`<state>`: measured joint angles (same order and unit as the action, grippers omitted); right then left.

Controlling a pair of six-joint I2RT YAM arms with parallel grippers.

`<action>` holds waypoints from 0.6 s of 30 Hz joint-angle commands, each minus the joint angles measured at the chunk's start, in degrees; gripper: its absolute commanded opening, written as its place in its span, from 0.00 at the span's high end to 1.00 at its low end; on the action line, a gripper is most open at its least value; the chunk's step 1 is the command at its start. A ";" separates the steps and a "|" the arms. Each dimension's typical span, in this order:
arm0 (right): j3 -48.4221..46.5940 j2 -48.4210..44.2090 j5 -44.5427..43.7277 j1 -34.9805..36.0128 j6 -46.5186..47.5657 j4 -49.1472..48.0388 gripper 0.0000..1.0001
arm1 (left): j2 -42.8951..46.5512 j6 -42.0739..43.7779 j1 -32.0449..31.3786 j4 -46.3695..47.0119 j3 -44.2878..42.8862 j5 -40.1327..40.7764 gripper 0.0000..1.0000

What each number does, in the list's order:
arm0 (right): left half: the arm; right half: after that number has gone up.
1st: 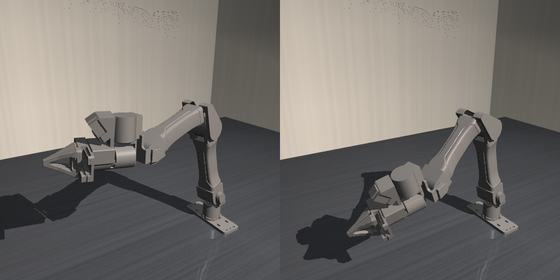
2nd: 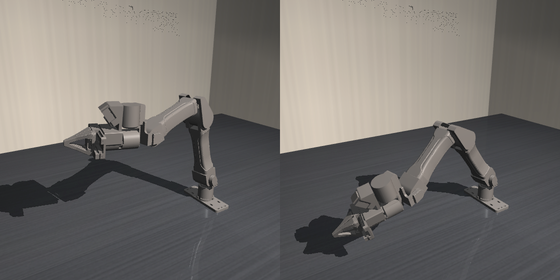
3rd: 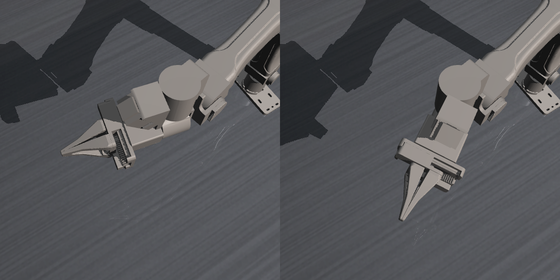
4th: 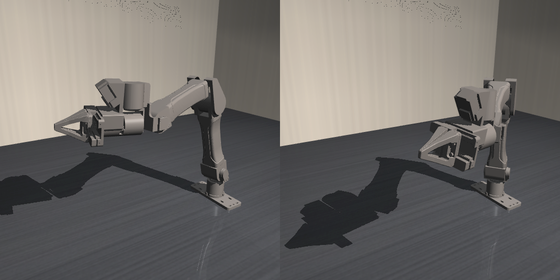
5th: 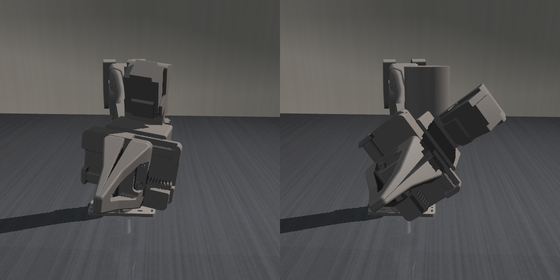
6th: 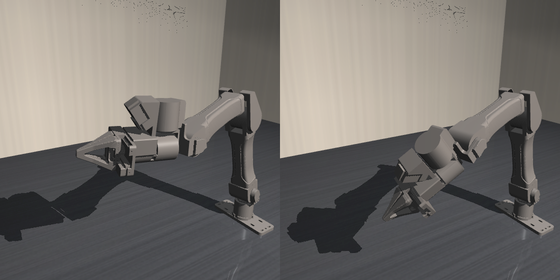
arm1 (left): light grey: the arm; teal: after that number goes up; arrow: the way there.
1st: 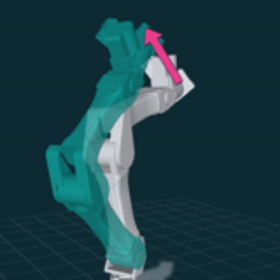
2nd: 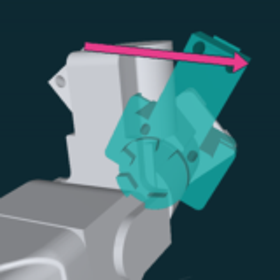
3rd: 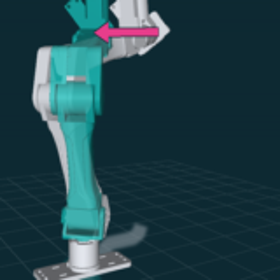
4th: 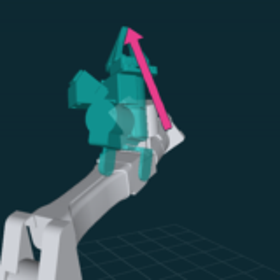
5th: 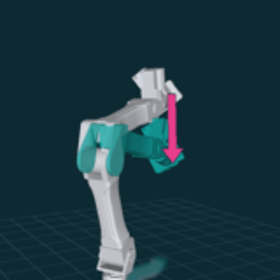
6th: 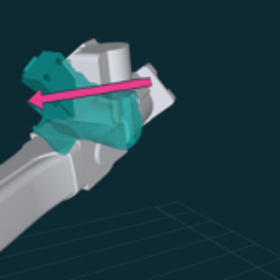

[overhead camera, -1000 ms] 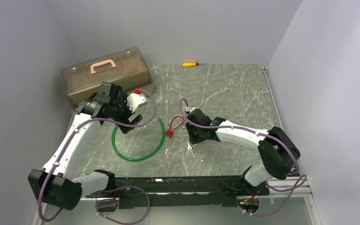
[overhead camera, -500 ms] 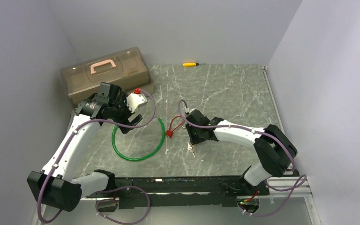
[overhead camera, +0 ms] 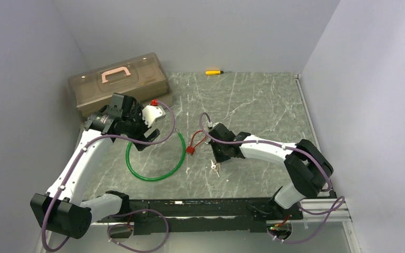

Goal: Unlock with the key
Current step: Pick up the key from the center of the board.

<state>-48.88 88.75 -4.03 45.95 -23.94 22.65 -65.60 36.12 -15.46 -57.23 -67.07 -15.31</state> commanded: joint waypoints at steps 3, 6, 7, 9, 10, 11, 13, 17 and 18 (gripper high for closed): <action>-4.64 -5.27 -0.11 0.15 1.91 0.40 1.00 | 1.09 -1.60 -0.27 0.91 -1.04 -2.75 0.06; -6.10 -7.75 1.21 0.17 3.02 0.55 1.00 | 1.07 -1.68 -0.44 0.57 -1.14 -3.72 0.06; -6.46 -8.40 1.83 0.21 3.35 0.43 1.00 | 1.16 -1.79 -0.52 0.62 -0.96 -3.99 0.06; -6.95 -9.68 3.44 0.12 4.13 0.17 1.00 | 1.65 -1.80 -0.62 0.31 -0.55 -5.21 0.06; -7.12 -10.26 4.42 0.19 4.49 0.04 1.00 | 2.11 -1.43 -0.66 -0.01 -0.25 -6.38 0.06; -7.31 -10.69 5.84 0.19 4.80 0.07 1.00 | 2.66 -0.62 -0.70 -0.37 0.16 -7.58 0.06; -7.58 -11.66 8.34 0.25 5.48 -0.03 1.00 | 4.07 0.92 -0.71 -1.06 0.92 -10.14 0.06; -8.37 -13.76 14.76 0.20 6.18 -1.17 1.00 | 8.15 5.91 -0.69 -2.86 2.10 -19.10 0.06; -8.99 -14.17 16.61 0.23 6.14 -1.35 1.00 | 9.64 7.52 -0.68 -2.96 2.51 -23.36 0.07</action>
<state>-54.59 77.49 4.43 45.95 -19.42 23.33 -61.06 37.80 -15.94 -58.50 -65.21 -25.19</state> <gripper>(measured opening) 0.007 0.937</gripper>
